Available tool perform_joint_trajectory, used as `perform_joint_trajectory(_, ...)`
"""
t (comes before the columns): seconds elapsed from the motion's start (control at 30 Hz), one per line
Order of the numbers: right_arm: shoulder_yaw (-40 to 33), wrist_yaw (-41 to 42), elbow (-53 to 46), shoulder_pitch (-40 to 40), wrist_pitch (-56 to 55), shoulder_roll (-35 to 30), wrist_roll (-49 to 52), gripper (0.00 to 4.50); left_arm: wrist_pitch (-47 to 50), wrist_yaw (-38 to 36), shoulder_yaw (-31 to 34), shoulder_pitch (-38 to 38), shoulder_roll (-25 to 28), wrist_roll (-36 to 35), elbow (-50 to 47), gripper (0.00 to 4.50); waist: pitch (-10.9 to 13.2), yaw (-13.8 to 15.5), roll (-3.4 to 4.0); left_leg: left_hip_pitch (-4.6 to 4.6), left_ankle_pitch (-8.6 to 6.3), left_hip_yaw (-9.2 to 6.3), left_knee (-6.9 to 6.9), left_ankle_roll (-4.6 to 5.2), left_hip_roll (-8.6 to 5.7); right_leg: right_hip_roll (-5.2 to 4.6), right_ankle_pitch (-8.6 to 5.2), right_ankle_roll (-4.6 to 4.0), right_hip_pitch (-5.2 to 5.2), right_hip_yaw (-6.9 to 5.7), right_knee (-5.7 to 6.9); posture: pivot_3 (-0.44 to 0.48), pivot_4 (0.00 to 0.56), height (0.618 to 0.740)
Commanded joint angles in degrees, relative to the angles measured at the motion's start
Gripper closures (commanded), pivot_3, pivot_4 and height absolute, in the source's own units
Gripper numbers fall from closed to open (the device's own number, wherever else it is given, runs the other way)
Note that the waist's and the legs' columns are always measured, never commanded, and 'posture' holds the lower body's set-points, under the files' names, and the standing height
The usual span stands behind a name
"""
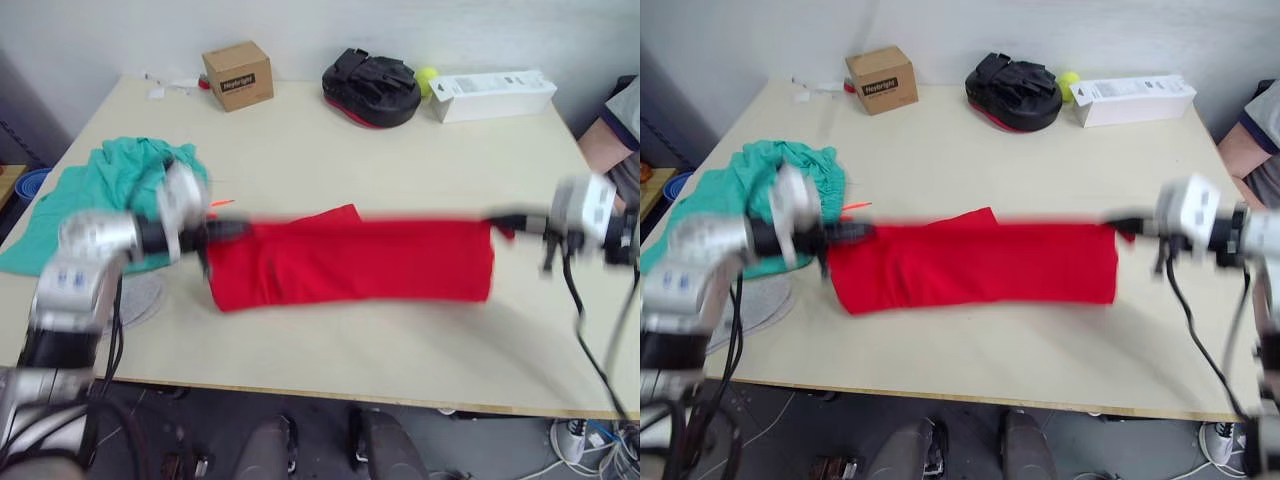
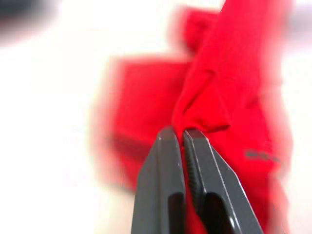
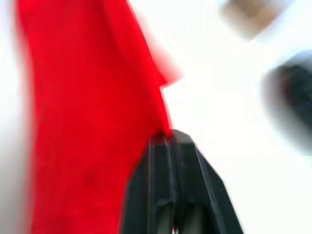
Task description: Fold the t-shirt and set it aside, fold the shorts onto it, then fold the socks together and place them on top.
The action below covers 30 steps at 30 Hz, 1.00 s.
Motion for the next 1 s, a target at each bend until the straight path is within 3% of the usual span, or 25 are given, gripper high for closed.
perform_joint_trajectory(0.03, 1.03, -23.25, 17.55, -20.7, -13.49, 1.05, -13.45, 4.47, -16.24, 16.19, 2.29, -22.34, -1.3, 9.32, 25.43, 4.5, 0.03, 0.05, -0.1, -0.49, 0.02, 0.09, 0.13, -0.06, 0.02, 0.0, -0.01, -0.02, -0.55, -0.08, 0.26, 0.0, 0.15, 0.74)
perform_joint_trajectory(0.1, 3.81, -34.66, 25.95, -31.2, -18.44, 1.42, -20.26, 4.47, -24.54, 24.25, 2.22, -34.64, -1.42, 12.88, 37.58, 4.5, -0.01, -0.07, -0.27, -1.91, 0.05, 0.24, 0.53, -0.11, 0.01, -0.03, -0.01, -0.02, -2.13, -0.33, 0.8, 0.0, 0.15, 0.74)
perform_joint_trajectory(0.17, 6.9, -42.66, 32.04, -39.12, -21.56, 1.66, -25.49, 4.47, -31.43, 29.85, 1.72, -44.25, -1.0, 15.75, 45.41, 4.5, 0.01, -0.29, -0.37, -2.57, -0.05, 0.5, 0.63, -0.05, -0.07, -0.28, 0.03, 0.01, -3.31, -1.14, 1.88, 0.0, 0.15, 0.74)
perform_joint_trajectory(0.27, 10.34, -48.67, 37.37, -45.08, -24.0, 1.83, -30.07, 4.47, -37.92, 29.28, 1.61, -52.49, -1.36, 16.98, 50.49, 4.5, 0.02, -0.7, -0.38, -2.55, -0.38, 0.94, 0.43, 0.5, -0.13, -1.08, 0.03, 0.01, -3.47, -2.63, 2.03, 0.0, 0.15, 0.74)
perform_joint_trajectory(0.37, 11.78, -46.83, 40.02, -42.99, -26.79, 1.85, -30.78, 4.47, -40.53, 24.42, 1.51, -51.83, -1.91, 16.95, 51.96, 4.5, 0.02, -1.31, -0.37, -2.48, -0.67, 1.45, 0.46, 1.01, -0.21, -1.34, 0.03, 0.01, -3.3, -4.26, 2.03, 0.0, 0.15, 0.74)
perform_joint_trajectory(0.53, 11.31, -40.62, 40.32, -30.71, -31.13, 0.61, -28.2, 4.47, -43.32, 13.94, 0.56, -37.78, -1.91, 16.28, 46.43, 4.5, 0.08, -1.61, -0.27, -2.43, -0.99, 2.6, 0.72, 1.83, -0.18, -2.22, 0.07, 0.1, -2.58, -6.36, 1.69, 0.0, 0.15, 0.74)
perform_joint_trajectory(0.67, 11.76, -33.15, 36.81, -14.79, -38.7, -1.8, -26.01, 4.47, -37.53, 5.48, 0.59, -15.31, -1.2, 12.2, 26.12, 4.5, 0.18, -1.39, -0.13, -2.55, -0.99, 2.61, 0.96, 2.08, -0.18, -2.3, 0.2, 0.34, -2.08, -6.44, 1.28, 0.0, 0.15, 0.74)
perform_joint_trajectory(0.83, 10.54, -26.03, 31.67, 2.56, -43.82, -5.21, -20.83, 4.47, -22.25, 2.02, 1.21, 13.36, 1.36, 8.45, -8.02, 4.5, 0.49, -1.35, 0.22, -2.5, -0.98, 2.44, 1.8, 2.27, -0.09, -2.4, 0.21, 0.35, -1.14, -6.24, 0.62, 0.0, 0.15, 0.74)
perform_joint_trajectory(0.93, 10.34, -21.52, 29.5, 9.23, -44.65, -7.47, -17.39, 4.47, -13.88, 1.43, 1.72, 22.83, 2.24, 6.0, -19.63, 4.5, 0.69, -1.2, 0.42, -2.13, -0.67, 2.41, 1.9, 2.31, 0.06, -2.33, 0.36, 0.4, -0.44, -6.21, 0.13, 0.0, 0.15, 0.74)
perform_joint_trajectory(1.0, 9.9, -19.02, 28.83, 12.59, -44.26, -8.48, -15.14, 4.47, -10.97, 0.48, 1.59, 26.37, 3.07, 5.25, -24.24, 4.5, 0.88, -1.24, 0.52, -0.9, -0.47, 2.41, 1.74, 2.22, 0.08, -2.4, 0.49, 0.28, 0.74, -6.09, -0.18, 0.0, 0.15, 0.74)
